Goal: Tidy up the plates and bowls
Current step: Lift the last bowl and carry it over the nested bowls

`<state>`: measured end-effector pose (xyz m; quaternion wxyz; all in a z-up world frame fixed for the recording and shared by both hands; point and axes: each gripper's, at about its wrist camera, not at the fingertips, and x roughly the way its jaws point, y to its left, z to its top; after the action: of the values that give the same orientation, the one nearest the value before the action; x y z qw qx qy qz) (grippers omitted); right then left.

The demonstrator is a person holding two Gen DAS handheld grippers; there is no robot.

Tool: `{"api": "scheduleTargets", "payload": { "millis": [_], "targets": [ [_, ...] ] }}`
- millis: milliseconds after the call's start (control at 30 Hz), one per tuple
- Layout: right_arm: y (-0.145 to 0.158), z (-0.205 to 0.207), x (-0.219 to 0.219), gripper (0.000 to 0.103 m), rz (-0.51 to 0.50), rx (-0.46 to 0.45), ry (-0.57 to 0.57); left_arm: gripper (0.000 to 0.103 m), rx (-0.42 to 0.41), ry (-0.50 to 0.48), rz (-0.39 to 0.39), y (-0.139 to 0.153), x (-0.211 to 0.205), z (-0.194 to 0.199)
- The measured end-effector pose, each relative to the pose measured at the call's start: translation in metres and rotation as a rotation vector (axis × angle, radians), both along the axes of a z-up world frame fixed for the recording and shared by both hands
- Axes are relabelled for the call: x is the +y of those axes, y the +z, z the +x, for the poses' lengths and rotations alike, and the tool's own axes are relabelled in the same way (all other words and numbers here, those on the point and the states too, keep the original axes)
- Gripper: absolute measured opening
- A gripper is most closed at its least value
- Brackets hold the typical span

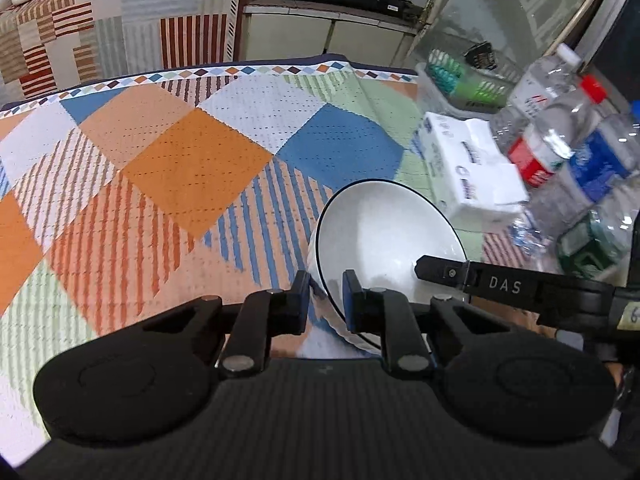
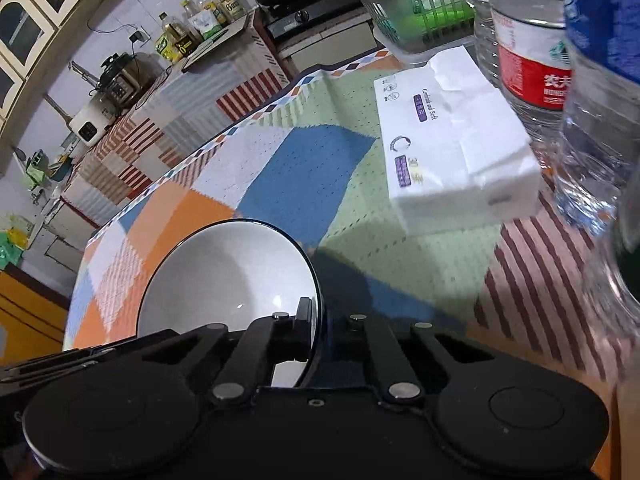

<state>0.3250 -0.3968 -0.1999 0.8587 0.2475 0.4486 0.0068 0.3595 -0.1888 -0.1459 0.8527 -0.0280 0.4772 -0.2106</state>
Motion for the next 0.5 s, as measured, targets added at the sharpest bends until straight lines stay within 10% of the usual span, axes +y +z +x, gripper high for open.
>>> {"api": "scheduleTargets", "payload": {
  "millis": [500],
  "targets": [
    [0.069,-0.084,0.031,0.012,0.005,-0.012,0.142,0.016,-0.017,-0.094,0.014,0.072,0.043,-0.095]
  ]
}}
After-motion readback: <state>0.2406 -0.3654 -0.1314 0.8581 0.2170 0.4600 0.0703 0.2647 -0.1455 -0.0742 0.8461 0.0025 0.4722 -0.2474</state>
